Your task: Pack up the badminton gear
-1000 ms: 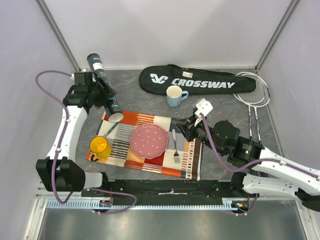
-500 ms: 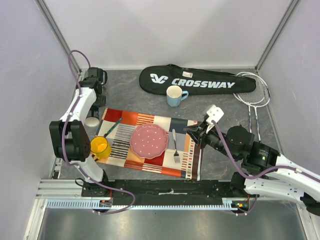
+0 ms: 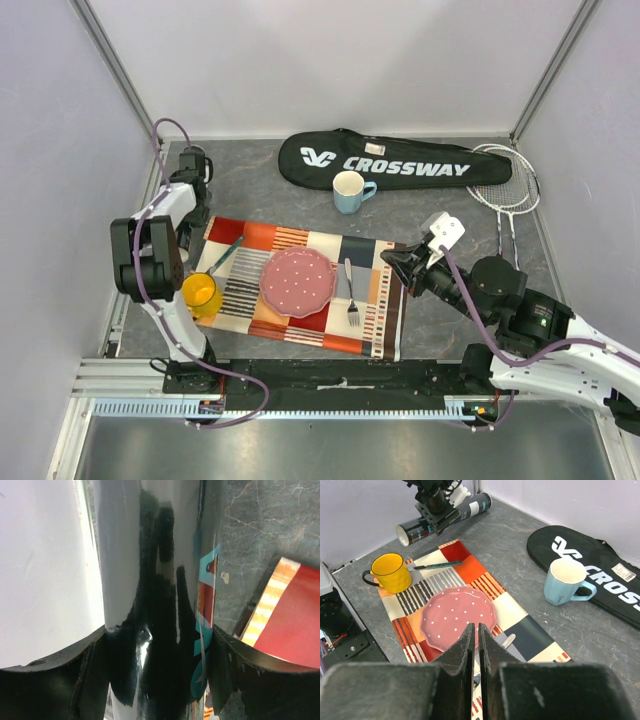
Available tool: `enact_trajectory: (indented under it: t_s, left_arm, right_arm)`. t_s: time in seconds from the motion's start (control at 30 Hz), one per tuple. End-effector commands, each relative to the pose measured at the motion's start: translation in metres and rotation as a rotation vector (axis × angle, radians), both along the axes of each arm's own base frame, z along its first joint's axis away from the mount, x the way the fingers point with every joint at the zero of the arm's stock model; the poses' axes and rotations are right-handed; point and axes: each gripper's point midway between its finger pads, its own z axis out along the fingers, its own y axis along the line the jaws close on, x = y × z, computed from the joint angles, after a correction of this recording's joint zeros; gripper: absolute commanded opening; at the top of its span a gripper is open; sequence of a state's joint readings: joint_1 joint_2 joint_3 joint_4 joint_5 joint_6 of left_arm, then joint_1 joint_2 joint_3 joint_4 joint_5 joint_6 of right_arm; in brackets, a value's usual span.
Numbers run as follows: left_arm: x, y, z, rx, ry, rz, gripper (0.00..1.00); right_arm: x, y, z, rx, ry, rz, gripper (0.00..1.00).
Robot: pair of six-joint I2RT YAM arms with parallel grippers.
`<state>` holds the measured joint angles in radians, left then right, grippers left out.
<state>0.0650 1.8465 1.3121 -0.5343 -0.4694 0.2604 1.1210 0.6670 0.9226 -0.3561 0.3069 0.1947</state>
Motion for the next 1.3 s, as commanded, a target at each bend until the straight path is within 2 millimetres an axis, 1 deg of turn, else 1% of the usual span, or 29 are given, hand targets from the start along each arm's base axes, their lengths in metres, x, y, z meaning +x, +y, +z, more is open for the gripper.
enact_trajectory:
  t_s: [0.0,0.1,0.2,0.33,0.43,0.47,0.5,0.53,0.57,0.6,0.67,0.7,0.73,0.77,0.8,0.83,0.87,0.9,0.93,0.97,1.0,1.03,1.07,1.1,1.13,1.17,1.2,1.23,1.27]
  left_arm:
    - [0.026,0.010,0.001,0.038,-0.038,-0.017,0.10]
    - [0.018,0.011,-0.022,-0.034,-0.009,0.005,0.24]
    - [0.012,0.016,-0.037,-0.047,0.021,0.022,0.34]
    - [0.007,0.018,-0.048,-0.127,0.034,0.052,0.42]
    - [0.014,0.016,-0.041,-0.152,-0.017,0.053,0.48]
    - [0.013,0.016,-0.042,-0.157,-0.020,0.053,0.52]
    - [0.013,0.016,-0.041,-0.173,-0.026,0.054,0.65]
    - [0.012,0.019,-0.041,-0.182,-0.031,0.077,0.66]
    - [0.014,0.019,-0.036,-0.188,-0.043,0.084,0.76]
    - [0.016,0.019,-0.028,-0.192,-0.063,0.086,0.99]
    - [0.021,0.017,-0.014,-0.208,-0.100,0.094,1.00]
    - [0.022,0.017,-0.007,-0.215,-0.122,0.114,1.00]
    - [0.028,0.016,0.010,-0.233,-0.164,0.118,1.00]
    - [0.029,0.015,0.018,-0.246,-0.182,0.129,1.00]
    - [0.028,0.011,0.026,-0.275,-0.199,0.152,1.00]
    - [0.034,0.006,0.052,-0.302,-0.270,0.151,1.00]
    - [0.035,0.004,0.064,-0.320,-0.302,0.165,1.00]
    - [0.034,0.000,0.079,-0.342,-0.343,0.194,1.00]
    - [0.034,-0.003,0.108,-0.354,-0.419,0.198,1.00]
    - [0.035,-0.008,0.122,-0.390,-0.464,0.196,1.00]
    - [0.034,-0.019,0.132,-0.448,-0.484,0.207,0.98]
    - [0.041,-0.037,0.152,-0.542,-0.520,0.162,0.98]
    - [0.043,-0.056,0.164,-0.618,-0.537,0.116,0.98]
    - [0.046,-0.082,0.172,-0.697,-0.540,0.088,0.96]
    - [0.046,-0.108,0.178,-0.784,-0.528,0.042,0.94]
    - [0.043,-0.133,0.185,-0.853,-0.527,-0.015,0.92]
    - [0.038,-0.170,0.189,-0.933,-0.507,-0.067,0.91]
    - [0.030,-0.207,0.187,-1.025,-0.472,-0.153,0.91]
    - [0.023,-0.229,0.190,-1.074,-0.457,-0.206,0.90]
  right_arm:
    - [0.005,-0.006,0.006,0.000,-0.023,-0.035,0.11]
    - [0.006,-0.005,0.006,-0.018,-0.021,-0.038,0.11]
    - [0.007,-0.005,0.012,-0.017,-0.021,-0.043,0.11]
    - [0.007,-0.002,0.018,-0.016,-0.005,-0.042,0.11]
    - [0.008,0.000,0.022,-0.021,0.021,-0.044,0.11]
    - [0.008,0.002,0.023,-0.015,0.037,-0.048,0.11]
    - [0.009,0.004,0.021,-0.027,0.051,-0.052,0.11]
    - [0.008,0.004,0.024,-0.025,0.060,-0.052,0.12]
    - [0.009,0.005,0.024,-0.025,0.069,-0.058,0.13]
    - [0.011,0.008,0.019,-0.039,0.095,-0.066,0.15]
    - [0.017,0.009,0.024,-0.051,0.115,-0.101,0.20]
    - [0.023,0.016,0.013,-0.087,0.151,-0.121,0.22]
    - [0.027,0.018,0.016,-0.087,0.160,-0.136,0.34]
    - [0.039,0.016,0.013,-0.090,0.178,-0.174,0.45]
    - [0.053,0.024,0.000,-0.118,0.211,-0.196,0.55]
    - [0.058,0.035,-0.003,-0.095,0.256,-0.152,0.63]
    - [0.088,0.022,-0.009,-0.073,0.297,-0.229,0.64]
    - [0.112,0.029,-0.026,-0.066,0.348,-0.250,0.67]
    - [0.128,0.032,-0.032,-0.017,0.405,-0.263,0.73]
    - [0.155,0.019,-0.040,0.019,0.439,-0.315,0.76]
    - [0.182,0.021,-0.058,0.036,0.473,-0.366,0.79]
    - [0.201,0.014,-0.062,0.068,0.486,-0.420,0.85]
    - [0.227,-0.006,-0.069,0.149,0.539,-0.511,0.87]
    - [0.256,-0.009,-0.081,0.210,0.545,-0.539,0.89]
    - [0.272,-0.021,-0.093,0.255,0.563,-0.583,0.89]
    - [0.297,-0.047,-0.111,0.315,0.588,-0.673,0.90]
    - [0.319,-0.058,-0.109,0.387,0.523,-0.695,0.91]
    - [0.332,-0.072,-0.118,0.439,0.525,-0.727,0.94]
    - [0.355,-0.108,-0.152,0.543,0.609,-0.815,0.94]
